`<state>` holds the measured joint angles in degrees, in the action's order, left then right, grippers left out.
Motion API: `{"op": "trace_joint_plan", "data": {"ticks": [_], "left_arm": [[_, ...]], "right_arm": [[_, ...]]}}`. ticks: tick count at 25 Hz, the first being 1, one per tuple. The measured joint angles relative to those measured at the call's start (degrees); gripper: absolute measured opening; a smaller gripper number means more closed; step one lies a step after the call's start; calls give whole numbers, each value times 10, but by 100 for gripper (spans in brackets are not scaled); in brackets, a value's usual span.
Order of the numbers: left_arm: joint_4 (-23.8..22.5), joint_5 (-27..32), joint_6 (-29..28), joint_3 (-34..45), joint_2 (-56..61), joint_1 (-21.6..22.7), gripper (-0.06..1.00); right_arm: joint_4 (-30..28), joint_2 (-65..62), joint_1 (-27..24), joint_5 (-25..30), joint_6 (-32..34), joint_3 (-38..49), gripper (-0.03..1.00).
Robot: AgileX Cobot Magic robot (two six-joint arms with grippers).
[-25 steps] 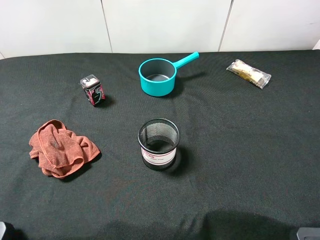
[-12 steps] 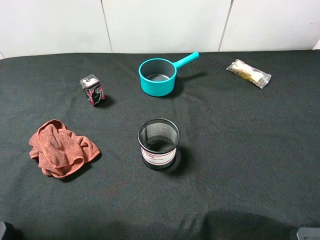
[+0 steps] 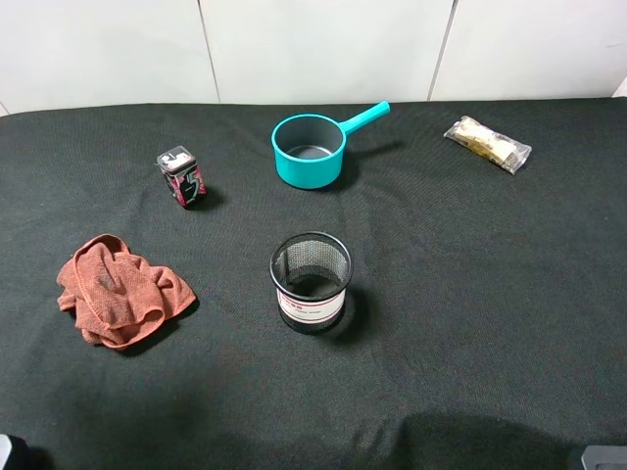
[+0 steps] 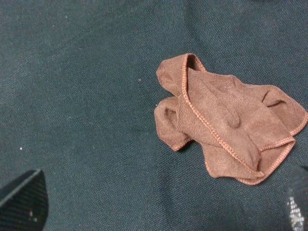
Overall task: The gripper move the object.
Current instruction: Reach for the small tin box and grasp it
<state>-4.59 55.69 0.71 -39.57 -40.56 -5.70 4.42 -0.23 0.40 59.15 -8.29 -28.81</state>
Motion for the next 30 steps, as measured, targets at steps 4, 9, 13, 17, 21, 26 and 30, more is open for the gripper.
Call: {"op": "trace_joint_plan", "data": {"ticks": [4,9,13,17,21,26,30], "left_arm": [[0,0,1,-14,-47,0,98],[-4,-1,8,-34,-114,0,98],[-19,-6,11,-54,-168,0,98],[-41,-19,12,-78,-220,0,98],[-50,-42,13,-103,-271,0,98],[-50,-62,35,-147,-340,0,98],[-51,-71,52,-187,-393,0,98]], "right_arm": [[0,0,0,0,0,0,69],[0,0,0,0,0,0,69],[0,0,0,0,0,0,69],[0,0,0,0,0,0,69],[0,0,0,0,0,0,69],[0,0,0,0,0,0,69],[0,0,0,0,0,0,69]]}}
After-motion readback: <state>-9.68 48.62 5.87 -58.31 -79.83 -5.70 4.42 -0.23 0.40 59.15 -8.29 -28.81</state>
